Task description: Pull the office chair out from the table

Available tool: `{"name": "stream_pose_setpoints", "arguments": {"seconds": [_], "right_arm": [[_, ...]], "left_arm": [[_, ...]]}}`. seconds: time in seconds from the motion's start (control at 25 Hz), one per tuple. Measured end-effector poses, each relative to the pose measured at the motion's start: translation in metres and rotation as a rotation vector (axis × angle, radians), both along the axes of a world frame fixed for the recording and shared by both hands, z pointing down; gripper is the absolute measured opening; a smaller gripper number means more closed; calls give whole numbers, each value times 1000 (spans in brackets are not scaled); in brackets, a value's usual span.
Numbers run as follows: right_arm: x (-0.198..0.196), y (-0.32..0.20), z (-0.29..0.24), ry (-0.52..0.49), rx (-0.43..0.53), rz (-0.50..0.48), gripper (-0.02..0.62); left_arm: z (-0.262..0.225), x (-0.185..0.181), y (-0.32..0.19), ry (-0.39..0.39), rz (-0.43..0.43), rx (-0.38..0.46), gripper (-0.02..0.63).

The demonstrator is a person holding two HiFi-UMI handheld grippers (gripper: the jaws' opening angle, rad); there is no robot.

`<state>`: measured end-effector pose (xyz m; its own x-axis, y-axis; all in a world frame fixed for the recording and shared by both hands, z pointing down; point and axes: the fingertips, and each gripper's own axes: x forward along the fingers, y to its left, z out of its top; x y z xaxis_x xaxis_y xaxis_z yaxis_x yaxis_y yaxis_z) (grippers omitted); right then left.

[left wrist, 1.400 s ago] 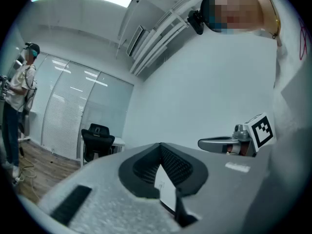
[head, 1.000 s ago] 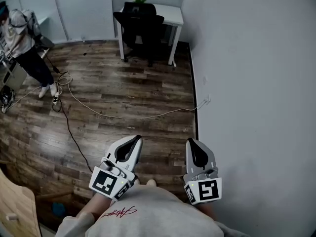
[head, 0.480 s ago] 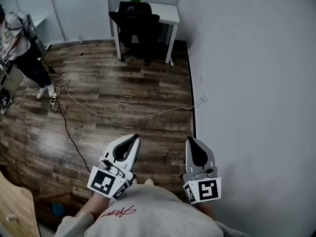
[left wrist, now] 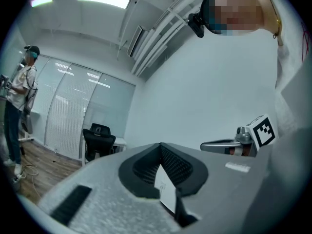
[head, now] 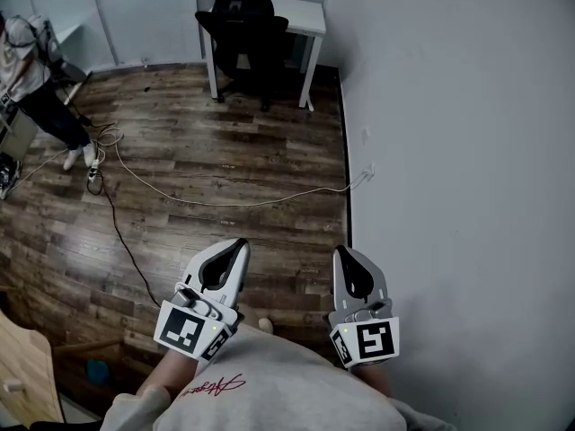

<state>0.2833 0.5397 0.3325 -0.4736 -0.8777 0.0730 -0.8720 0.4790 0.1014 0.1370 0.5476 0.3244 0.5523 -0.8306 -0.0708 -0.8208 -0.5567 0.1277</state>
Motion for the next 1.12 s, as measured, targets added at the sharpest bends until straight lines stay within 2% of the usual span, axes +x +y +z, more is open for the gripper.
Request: {"name": "stream_pose_setpoints", "arguments": {"seconds": [0.28,0.68,1.12], "right_arm": [[1,-9,13,10,-68,-13,-5],[1,-42,25,19,-89,-8,-5],[-24,-125,20,27,-58,-21,-5]], "left_arm": [[19,-9,-7,-47,-77,-96,-6],[24,-3,-36,-46,-32,-91,-6],[16,-27,-116,-54,-36,-51,-6]]}}
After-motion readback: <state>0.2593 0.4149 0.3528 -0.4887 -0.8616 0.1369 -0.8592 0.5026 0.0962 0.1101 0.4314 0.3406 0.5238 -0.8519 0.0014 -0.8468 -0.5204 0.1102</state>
